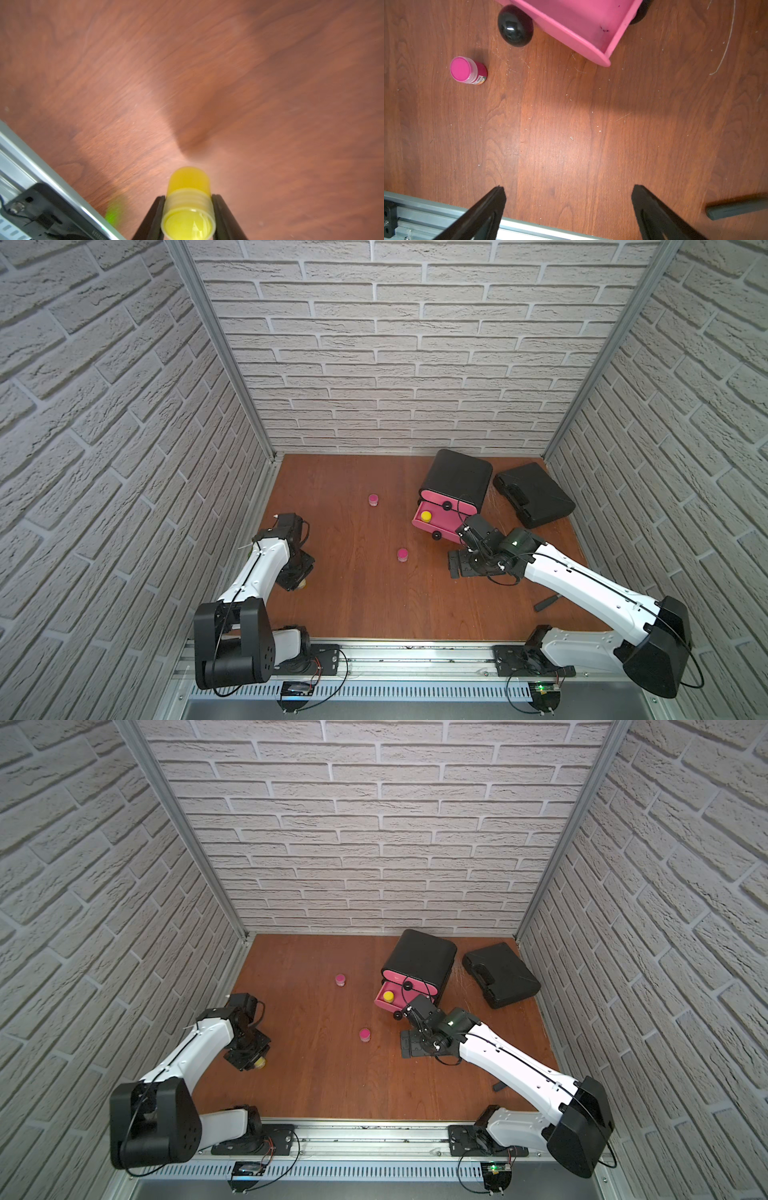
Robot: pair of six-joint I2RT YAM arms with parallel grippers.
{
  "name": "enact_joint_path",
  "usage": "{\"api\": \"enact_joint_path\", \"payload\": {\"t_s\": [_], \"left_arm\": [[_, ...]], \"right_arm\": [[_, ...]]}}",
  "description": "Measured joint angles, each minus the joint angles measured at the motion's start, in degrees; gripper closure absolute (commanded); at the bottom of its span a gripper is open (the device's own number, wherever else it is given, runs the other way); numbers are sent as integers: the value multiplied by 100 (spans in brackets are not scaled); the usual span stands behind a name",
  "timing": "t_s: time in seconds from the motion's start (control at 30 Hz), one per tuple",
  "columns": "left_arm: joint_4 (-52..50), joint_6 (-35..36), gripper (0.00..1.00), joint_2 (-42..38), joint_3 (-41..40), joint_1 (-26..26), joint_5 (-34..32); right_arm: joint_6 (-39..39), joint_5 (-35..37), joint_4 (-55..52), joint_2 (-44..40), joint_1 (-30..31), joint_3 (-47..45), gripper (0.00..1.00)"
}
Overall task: Put the paint cans in the drawer according to color
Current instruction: Pick up the paint can at the center of the board.
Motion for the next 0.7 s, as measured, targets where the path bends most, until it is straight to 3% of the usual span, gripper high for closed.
{"api": "enact_joint_path", "payload": {"t_s": [0.17,0.7], "left_arm": [[-225,601,76,262,1132,-382,-42],[-964,2487,77,3239,5722,-3392,-264]], "right_arm": [[66,358,-232,-98,-61,68,1],[61,896,-640,-442,-1528,57,1]]}}
